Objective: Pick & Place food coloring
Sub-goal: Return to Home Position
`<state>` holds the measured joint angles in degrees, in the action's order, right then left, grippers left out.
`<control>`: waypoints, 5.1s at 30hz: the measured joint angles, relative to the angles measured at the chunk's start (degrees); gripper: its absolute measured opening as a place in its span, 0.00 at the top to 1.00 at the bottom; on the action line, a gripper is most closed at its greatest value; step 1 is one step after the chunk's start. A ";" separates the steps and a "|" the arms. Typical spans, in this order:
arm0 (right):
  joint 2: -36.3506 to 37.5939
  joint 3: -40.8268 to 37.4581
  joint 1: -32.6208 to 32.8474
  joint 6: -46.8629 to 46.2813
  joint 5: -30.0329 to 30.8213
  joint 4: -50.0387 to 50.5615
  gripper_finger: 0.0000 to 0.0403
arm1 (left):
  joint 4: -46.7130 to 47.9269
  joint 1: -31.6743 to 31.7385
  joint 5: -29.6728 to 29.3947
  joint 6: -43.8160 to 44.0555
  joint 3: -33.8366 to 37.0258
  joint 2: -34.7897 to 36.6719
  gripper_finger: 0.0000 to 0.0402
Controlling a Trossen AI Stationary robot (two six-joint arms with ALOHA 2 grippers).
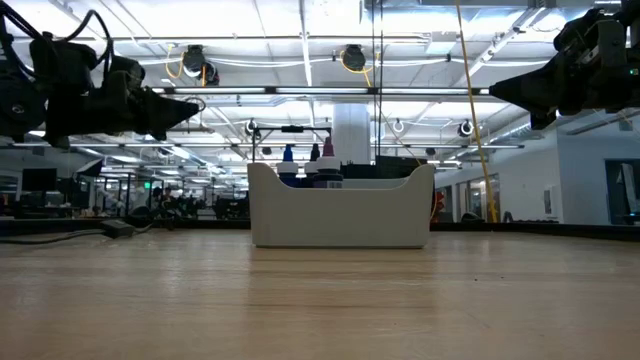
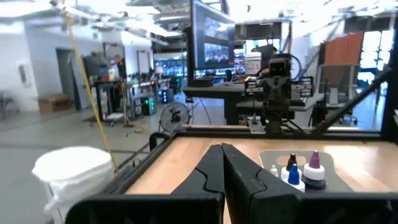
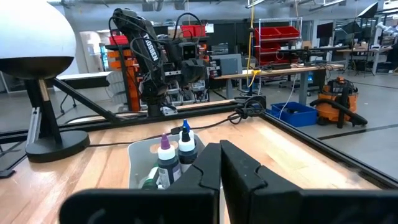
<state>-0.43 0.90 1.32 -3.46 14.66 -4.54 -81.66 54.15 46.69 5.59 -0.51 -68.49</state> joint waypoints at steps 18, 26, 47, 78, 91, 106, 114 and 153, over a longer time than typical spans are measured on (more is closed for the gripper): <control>0.00 -0.03 0.02 1.39 -1.79 0.01 1.00 | 44.48 -27.86 -15.73 -4.27 -31.82 5.81 1.00; 0.00 -0.03 0.03 3.04 -4.52 0.20 1.00 | 87.42 -49.06 -33.91 -22.59 -50.22 18.49 1.00; 0.00 -0.03 0.04 1.36 -7.39 -0.66 1.00 | 77.08 -54.36 -34.53 -19.33 -11.23 56.72 1.00; -0.15 -0.03 -1.33 2.84 -7.15 1.94 1.00 | 86.07 -51.14 -35.07 -21.32 -2.47 64.82 1.00; -0.17 -0.03 -1.33 3.89 -7.17 1.09 1.00 | 85.79 -51.12 -35.75 -12.81 -2.45 62.76 0.90; -0.17 -0.03 -1.33 2.60 -7.21 0.96 1.00 | 84.67 -51.12 -36.23 -12.75 -2.38 62.76 0.90; -0.17 -0.03 -1.33 2.62 -7.21 0.94 1.00 | 84.62 -51.12 -36.23 -12.77 -2.38 62.76 0.90; -0.18 -0.03 -1.36 2.62 -7.23 0.90 1.00 | 84.60 -51.14 -36.25 -12.79 -2.43 62.76 0.90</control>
<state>-0.61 0.86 -0.03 -0.84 7.42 -3.64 2.93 3.01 10.44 -7.20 -2.94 -5.74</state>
